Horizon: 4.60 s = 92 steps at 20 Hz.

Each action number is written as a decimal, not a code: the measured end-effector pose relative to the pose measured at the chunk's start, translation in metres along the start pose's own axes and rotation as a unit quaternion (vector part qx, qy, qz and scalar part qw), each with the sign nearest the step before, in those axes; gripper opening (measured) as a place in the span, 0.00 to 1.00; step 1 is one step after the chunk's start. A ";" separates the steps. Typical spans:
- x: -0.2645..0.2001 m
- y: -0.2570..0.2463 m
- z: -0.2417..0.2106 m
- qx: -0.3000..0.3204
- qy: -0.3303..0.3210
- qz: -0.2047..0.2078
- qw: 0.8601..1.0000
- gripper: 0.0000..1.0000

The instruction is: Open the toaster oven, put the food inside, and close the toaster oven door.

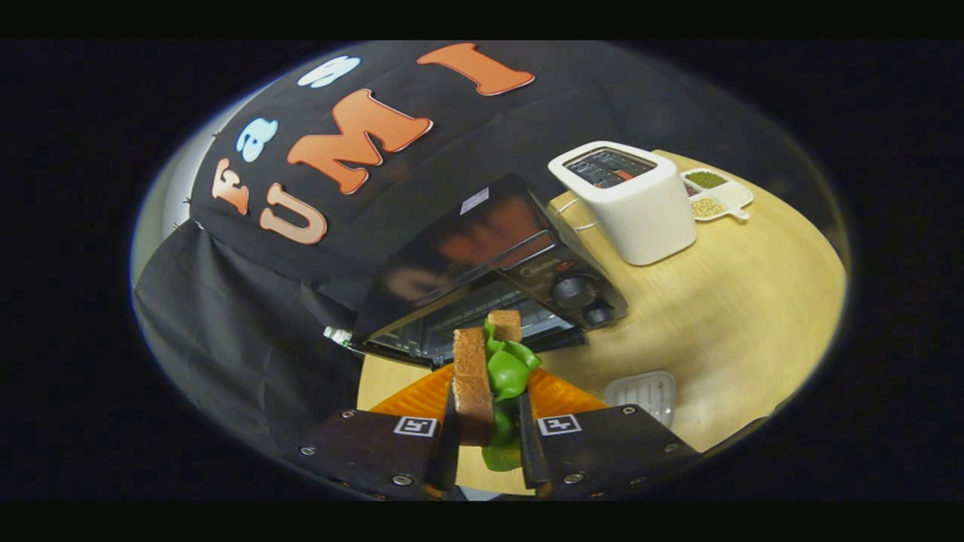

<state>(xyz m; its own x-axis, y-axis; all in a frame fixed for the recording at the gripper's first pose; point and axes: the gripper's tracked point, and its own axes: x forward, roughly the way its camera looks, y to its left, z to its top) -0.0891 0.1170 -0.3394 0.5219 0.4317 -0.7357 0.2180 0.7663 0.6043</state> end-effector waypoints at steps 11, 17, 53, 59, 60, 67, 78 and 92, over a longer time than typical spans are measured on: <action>0.091 0.029 -0.003 0.098 -0.079 0.046 0.991 0.32; 0.137 0.028 0.006 0.179 -0.119 0.041 0.976 0.32; 0.008 -0.023 -0.166 -0.222 0.118 -0.148 0.956 0.98; 0.026 -0.052 -0.197 -0.234 0.174 -0.182 0.939 1.00; 0.033 -0.054 -0.197 -0.235 0.178 -0.187 0.937 0.99; 0.043 -0.044 -0.187 -0.249 0.166 -0.189 0.935 1.00; 0.034 0.009 -0.120 -0.283 0.086 -0.152 0.943 1.00; 0.006 0.089 0.035 -0.290 -0.106 -0.123 0.943 1.00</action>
<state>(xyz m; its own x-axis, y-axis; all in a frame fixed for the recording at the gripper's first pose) -0.0379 0.1714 -0.2798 0.6810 0.1495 -0.7169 -0.1021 0.9888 0.1092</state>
